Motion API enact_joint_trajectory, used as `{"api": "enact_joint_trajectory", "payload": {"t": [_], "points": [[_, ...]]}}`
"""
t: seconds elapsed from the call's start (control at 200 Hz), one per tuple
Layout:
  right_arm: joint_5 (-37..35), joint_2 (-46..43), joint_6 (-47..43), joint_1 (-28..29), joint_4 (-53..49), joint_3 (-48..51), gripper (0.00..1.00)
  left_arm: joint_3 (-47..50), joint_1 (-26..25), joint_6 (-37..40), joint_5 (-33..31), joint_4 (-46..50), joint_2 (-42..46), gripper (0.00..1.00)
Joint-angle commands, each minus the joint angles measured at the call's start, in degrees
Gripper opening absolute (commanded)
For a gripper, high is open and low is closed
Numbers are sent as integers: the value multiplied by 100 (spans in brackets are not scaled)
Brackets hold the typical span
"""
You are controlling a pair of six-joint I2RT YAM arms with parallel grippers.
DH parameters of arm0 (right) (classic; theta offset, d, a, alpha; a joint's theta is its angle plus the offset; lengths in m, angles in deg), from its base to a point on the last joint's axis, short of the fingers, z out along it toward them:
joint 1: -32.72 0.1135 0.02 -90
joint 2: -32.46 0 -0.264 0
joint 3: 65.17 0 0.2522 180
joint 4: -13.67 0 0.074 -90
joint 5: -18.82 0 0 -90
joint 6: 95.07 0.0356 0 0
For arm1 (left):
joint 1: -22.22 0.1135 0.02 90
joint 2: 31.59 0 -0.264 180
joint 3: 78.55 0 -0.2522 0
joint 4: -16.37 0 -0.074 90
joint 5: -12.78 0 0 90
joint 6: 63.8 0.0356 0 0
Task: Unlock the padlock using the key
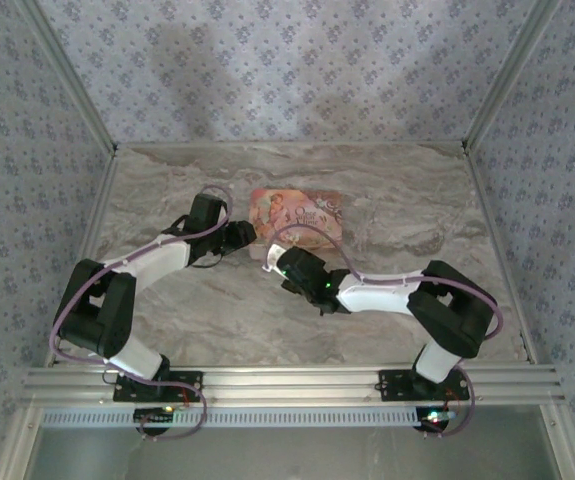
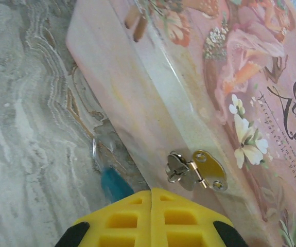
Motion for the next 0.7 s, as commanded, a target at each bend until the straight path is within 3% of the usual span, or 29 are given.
{"api": "enact_joint_trajectory", "payload": {"t": [0.0, 0.695], "points": [[-157, -270, 56, 130, -83, -83, 0, 139, 37, 58, 35, 359, -89, 46], [-696, -2294, 1283, 139, -1429, 679, 0, 87, 77, 64, -63, 430, 127, 48]]}}
